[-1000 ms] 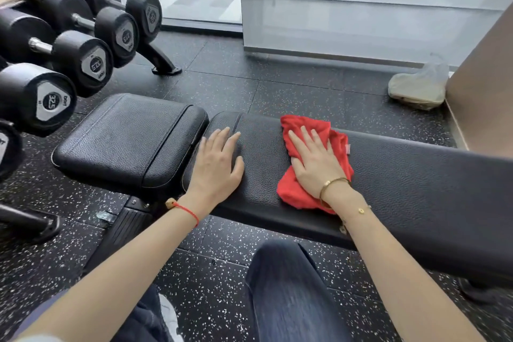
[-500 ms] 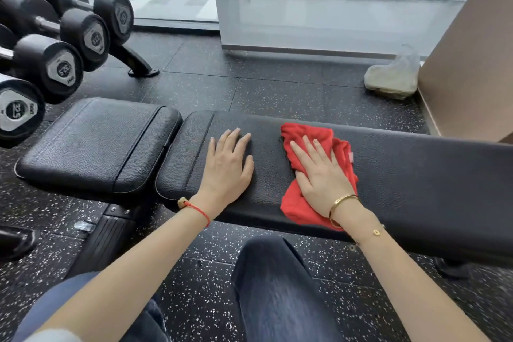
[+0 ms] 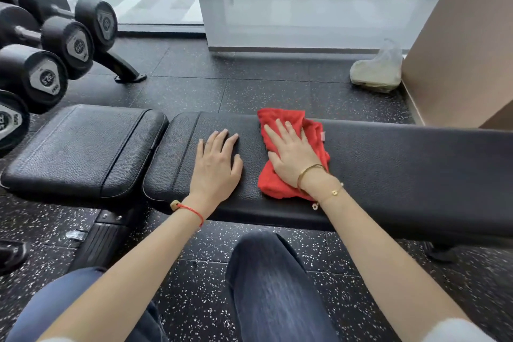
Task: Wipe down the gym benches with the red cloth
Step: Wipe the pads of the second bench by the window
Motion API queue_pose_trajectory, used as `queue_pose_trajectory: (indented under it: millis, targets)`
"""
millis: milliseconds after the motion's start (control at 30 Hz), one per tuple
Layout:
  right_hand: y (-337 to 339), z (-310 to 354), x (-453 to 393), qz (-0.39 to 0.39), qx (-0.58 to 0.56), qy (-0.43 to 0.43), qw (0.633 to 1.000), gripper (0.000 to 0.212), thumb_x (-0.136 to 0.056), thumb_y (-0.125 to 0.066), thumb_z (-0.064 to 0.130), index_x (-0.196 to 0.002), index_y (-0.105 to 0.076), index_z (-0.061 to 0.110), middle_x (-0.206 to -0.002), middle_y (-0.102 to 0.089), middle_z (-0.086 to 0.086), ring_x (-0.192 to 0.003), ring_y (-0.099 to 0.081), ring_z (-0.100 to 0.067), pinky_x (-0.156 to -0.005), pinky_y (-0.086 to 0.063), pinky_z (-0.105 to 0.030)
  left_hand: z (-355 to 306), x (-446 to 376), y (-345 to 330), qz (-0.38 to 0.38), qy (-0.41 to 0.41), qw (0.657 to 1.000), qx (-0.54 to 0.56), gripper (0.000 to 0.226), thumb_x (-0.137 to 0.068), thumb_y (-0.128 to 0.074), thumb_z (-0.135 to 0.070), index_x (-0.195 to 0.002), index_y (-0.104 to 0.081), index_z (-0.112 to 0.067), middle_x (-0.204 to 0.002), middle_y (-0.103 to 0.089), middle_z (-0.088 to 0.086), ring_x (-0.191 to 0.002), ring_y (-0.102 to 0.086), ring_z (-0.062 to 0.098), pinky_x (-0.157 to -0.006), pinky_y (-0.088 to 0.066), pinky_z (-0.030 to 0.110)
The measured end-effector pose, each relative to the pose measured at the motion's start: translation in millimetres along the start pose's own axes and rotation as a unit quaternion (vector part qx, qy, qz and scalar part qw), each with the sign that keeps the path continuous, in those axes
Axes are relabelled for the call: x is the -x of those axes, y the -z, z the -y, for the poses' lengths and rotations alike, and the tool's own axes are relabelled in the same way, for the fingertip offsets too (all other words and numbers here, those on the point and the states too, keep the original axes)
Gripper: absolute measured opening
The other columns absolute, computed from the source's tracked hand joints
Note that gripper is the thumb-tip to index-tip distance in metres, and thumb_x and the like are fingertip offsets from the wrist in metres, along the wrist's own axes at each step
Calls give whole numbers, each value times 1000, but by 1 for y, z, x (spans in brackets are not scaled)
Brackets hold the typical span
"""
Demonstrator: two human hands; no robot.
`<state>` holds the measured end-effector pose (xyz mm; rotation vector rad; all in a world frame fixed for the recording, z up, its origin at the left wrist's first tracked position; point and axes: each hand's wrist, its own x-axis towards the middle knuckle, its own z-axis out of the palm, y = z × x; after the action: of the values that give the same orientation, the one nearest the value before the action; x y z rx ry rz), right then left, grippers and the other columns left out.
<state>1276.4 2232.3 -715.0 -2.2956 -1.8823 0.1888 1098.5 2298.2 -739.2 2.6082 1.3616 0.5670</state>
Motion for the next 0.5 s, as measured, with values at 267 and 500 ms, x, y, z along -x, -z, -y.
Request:
queue_pose_trajectory:
  millis: [267,500]
  targets:
    - [1,-43,89,-32,-4,-12,999,63,-96,-39,33,-153,-11,31,-161,-5,2,-149,-1,-18,-120,1,-41,-52,1,-7,4,8,1000,21,51,-93,-45,-25,-143,-43,-14,-155,-34,9,-148,-22,26,-122,-11,52]
    - [15,-83,61,-46,-28,-144,988,61,-96,-37,32,-153,-14,26,-162,-5,-3,-149,-1,-21,-120,0,-44,-83,4,-23,32,-1,999,5,53,-96,-40,-27,-148,-35,-19,-158,-29,6,-149,-18,24,-122,-6,51]
